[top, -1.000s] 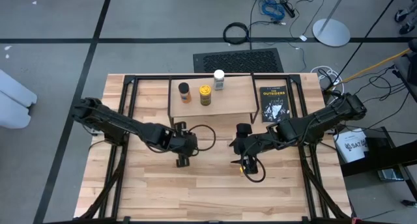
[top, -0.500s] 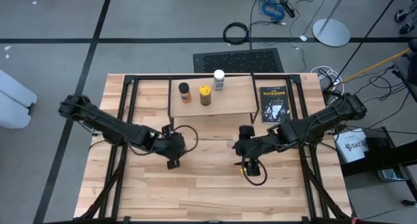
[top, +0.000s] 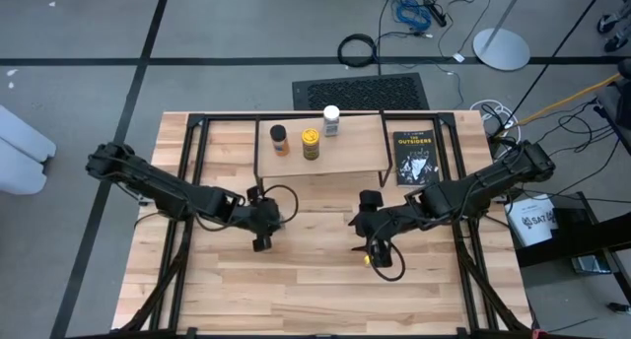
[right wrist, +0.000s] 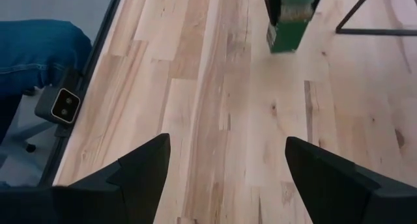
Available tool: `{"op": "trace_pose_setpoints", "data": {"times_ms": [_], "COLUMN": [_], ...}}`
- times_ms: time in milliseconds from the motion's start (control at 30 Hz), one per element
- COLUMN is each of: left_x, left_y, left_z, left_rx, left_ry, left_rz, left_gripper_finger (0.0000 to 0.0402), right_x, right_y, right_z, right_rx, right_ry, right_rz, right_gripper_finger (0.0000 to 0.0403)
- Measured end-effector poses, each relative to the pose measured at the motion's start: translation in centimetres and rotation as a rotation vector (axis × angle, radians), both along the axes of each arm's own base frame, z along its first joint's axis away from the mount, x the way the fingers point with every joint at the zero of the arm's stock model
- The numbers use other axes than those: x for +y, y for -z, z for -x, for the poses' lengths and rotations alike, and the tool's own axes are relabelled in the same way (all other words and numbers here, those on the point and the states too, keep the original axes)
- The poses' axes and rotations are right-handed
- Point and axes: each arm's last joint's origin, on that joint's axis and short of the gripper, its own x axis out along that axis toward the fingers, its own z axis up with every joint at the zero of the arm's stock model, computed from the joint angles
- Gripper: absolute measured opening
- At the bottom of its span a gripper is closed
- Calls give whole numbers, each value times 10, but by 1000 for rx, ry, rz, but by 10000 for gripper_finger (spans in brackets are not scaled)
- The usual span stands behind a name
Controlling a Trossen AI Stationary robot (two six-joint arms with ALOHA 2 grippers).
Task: Shelf spices
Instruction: Remove the green seasoning bottle from the shelf, then remove the orange seasoning bottle from the shelf
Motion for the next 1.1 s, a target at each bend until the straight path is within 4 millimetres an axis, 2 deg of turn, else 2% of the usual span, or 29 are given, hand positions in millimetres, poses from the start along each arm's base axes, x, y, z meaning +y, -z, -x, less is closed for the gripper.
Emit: {"op": "trace_pose_setpoints", "data": {"times_ms": [267,467,900,1100], "left_x": [1,1,2,0], "left_y": [16,18,16,-5], "left_z": [-7,-8,-8,-7], "left_rx": [60,65,56,-17], "left_ry": [-10,-21,-24,-16], "left_rz": [-20,-22,-39,-18], "left_gripper_finger": [212,216,335,352], "right_x": [-1,-1,-1,-1], "right_y": [-1,-1,-1,-1], "right_z": [-2,-2,-1,-1], "right_rx": [-17,-17,-16,-15], "right_ry": [-9,-9,-9,-9], "right_rz": [7,7,7,7], "right_gripper_finger": [292,292,292,292]}}
